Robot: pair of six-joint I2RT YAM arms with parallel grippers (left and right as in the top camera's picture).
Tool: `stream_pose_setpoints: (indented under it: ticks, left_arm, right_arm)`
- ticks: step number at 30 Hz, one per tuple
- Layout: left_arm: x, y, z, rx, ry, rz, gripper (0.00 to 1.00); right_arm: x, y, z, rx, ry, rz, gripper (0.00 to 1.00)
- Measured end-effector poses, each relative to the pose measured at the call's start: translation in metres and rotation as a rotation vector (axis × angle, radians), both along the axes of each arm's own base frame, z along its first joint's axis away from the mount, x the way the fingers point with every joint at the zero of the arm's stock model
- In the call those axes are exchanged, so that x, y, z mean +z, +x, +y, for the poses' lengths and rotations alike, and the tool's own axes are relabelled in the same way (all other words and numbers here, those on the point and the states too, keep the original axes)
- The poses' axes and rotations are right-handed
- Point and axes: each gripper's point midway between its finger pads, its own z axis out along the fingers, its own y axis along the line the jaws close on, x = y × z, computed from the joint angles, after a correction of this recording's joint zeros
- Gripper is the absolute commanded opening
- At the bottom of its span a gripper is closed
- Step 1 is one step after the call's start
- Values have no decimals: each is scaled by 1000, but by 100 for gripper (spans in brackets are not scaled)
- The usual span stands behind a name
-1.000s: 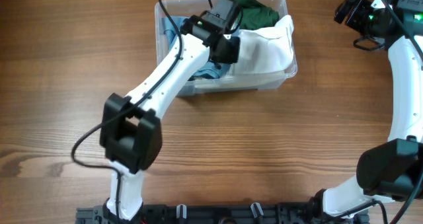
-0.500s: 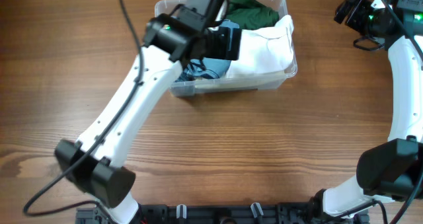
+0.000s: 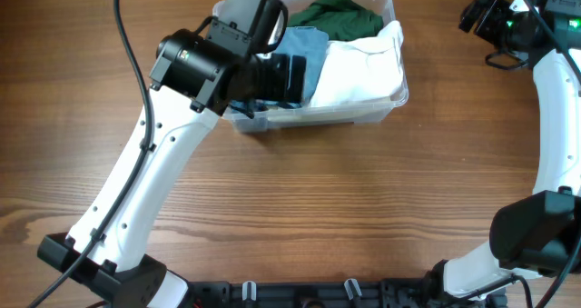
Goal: Pack container
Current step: 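Release the cloth and lift the left gripper out of the bin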
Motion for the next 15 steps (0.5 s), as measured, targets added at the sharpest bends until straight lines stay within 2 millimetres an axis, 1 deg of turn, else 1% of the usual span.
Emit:
stream_pose_setpoints:
  ticks: [2, 4, 8, 11, 15]
  left_arm:
    - [-3, -4, 7, 13, 19, 22, 100]
    - [-2, -1, 15, 36, 21, 19, 100]
    - [9, 5, 39, 98, 15, -11, 100]
    - [22, 8, 57, 143, 4, -50, 100]
    - [52, 23, 80, 176, -31, -191, 100]
  right_arm:
    - [0, 0, 0, 0, 0, 1, 100]
    - [0, 0, 0, 0, 0, 0, 100]
    - [0, 0, 0, 0, 0, 0, 100]
    - [0, 0, 0, 0, 0, 0, 100]
    - [0, 0, 0, 0, 0, 0, 100]
